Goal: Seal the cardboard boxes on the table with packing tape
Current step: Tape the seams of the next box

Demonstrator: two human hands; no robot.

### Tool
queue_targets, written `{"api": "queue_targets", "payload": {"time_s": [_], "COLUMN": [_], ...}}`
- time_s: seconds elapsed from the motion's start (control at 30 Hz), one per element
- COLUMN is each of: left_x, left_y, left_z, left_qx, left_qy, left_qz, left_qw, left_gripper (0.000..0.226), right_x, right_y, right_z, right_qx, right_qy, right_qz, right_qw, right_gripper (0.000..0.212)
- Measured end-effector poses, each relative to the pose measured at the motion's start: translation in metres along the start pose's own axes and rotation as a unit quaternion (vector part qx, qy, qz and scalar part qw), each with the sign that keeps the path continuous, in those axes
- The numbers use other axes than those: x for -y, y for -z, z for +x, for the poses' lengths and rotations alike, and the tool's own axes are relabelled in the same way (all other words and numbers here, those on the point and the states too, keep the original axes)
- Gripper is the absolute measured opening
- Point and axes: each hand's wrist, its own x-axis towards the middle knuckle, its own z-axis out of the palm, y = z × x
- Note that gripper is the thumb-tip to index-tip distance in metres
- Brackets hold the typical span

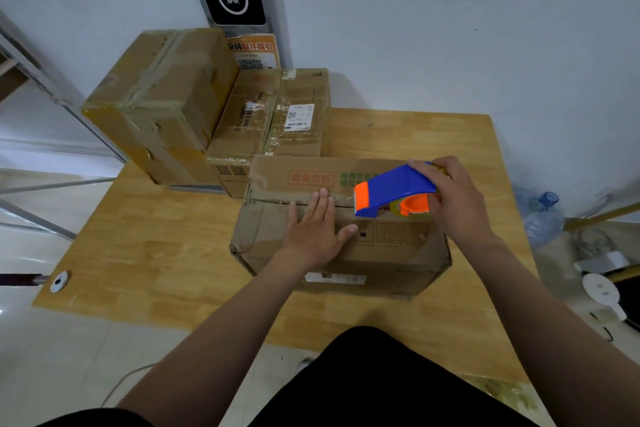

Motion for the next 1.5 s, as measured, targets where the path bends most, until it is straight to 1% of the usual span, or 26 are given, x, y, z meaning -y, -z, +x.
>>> {"api": "queue_targets", "payload": {"time_s": [0.1,0.23,0.33,0.43,0.67,0.8,0.97,1.1,1.23,1.33,1.4,1.5], "left_x": [-0.012,-0.010,-0.005,0.008,0.062,0.079,0.115,0.135,0.129,0.123,0.123,0.124], "left_y": [-0.002,-0.005,-0.006,-0.007,-0.005,-0.003,0.005,0.007,0.015,0.017,0.015,0.012], "left_z": [0.006,0.008,0.006,0.005,-0.007,-0.008,-0.011,-0.016,-0.014,-0.011,-0.009,-0.007], "left_qx": [0.003,-0.006,-0.016,-0.030,-0.078,-0.081,-0.085,-0.088,-0.072,-0.061,-0.065,-0.069], "left_qy": [-0.011,-0.008,0.004,0.045,0.161,0.181,0.195,0.203,0.223,0.234,0.238,0.243], "left_qz": [-0.007,-0.013,-0.029,-0.057,-0.075,-0.077,-0.079,-0.055,-0.096,-0.123,-0.128,-0.117], "left_qw": [1.000,1.000,0.999,0.997,0.981,0.977,0.974,0.974,0.967,0.963,0.961,0.960], "left_gripper": [0.087,0.083,0.082,0.086,0.095,0.096,0.094,0.092,0.093,0.096,0.099,0.100], "right_x": [0.000,-0.002,-0.005,-0.007,-0.002,0.010,0.029,0.050,0.052,0.049,0.050,0.048], "right_y": [0.000,0.001,-0.002,-0.008,-0.020,-0.024,-0.035,-0.040,-0.038,-0.035,-0.034,-0.029], "right_z": [0.000,-0.001,-0.003,-0.004,-0.008,-0.009,-0.007,-0.003,-0.002,-0.002,-0.003,-0.007], "right_qx": [0.008,0.010,-0.005,-0.012,-0.050,-0.043,0.003,0.028,0.006,0.004,-0.002,-0.031], "right_qy": [-0.003,-0.005,-0.026,-0.078,-0.143,-0.134,-0.102,-0.090,-0.105,-0.109,-0.104,-0.099], "right_qz": [-0.006,-0.002,0.046,0.108,0.166,0.171,0.203,0.196,0.187,0.175,0.165,0.156], "right_qw": [1.000,1.000,0.999,0.991,0.974,0.975,0.974,0.976,0.977,0.979,0.981,0.982], "right_gripper": [0.075,0.078,0.082,0.084,0.068,0.065,0.067,0.062,0.058,0.057,0.055,0.051]}}
